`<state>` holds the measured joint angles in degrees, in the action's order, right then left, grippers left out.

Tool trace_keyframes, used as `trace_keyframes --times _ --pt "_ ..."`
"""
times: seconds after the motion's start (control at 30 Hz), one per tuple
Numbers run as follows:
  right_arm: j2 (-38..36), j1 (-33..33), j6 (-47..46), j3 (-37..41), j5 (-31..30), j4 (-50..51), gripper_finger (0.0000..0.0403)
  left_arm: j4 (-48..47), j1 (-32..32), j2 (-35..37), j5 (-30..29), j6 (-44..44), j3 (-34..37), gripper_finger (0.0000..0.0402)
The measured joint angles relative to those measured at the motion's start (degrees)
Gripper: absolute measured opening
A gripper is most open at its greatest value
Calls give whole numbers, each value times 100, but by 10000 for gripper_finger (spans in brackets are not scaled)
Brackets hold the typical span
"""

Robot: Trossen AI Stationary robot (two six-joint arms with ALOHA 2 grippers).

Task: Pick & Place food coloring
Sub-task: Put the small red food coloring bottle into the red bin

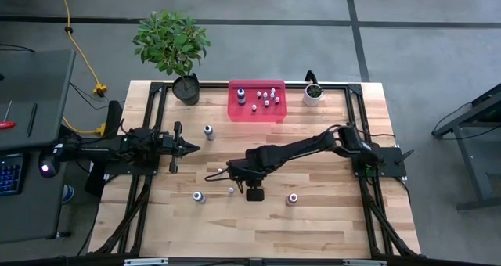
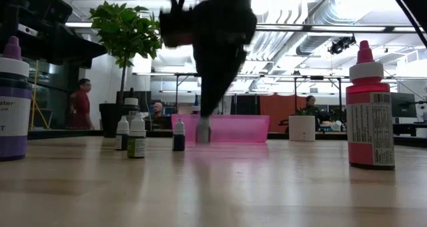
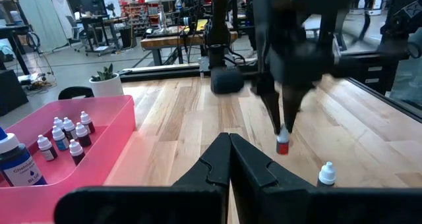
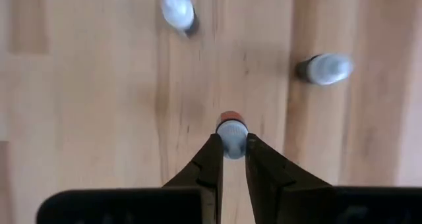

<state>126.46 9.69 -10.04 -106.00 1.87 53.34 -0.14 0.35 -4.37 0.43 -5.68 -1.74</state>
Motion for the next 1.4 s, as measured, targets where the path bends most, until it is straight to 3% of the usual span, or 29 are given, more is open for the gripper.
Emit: trace_keyframes --times 0.83,1.1,1.4 --pt "-2168 -612 350 -13 -838 -91 35 -1 -2 -2 1 1 0 0" --pt "-2396 -1237 905 -13 -846 -232 35 -1 -1 0 1 1 0 0" --pt "-2349 -2402 1013 -13 -859 -186 35 0 0 -2 0 1 0 0"
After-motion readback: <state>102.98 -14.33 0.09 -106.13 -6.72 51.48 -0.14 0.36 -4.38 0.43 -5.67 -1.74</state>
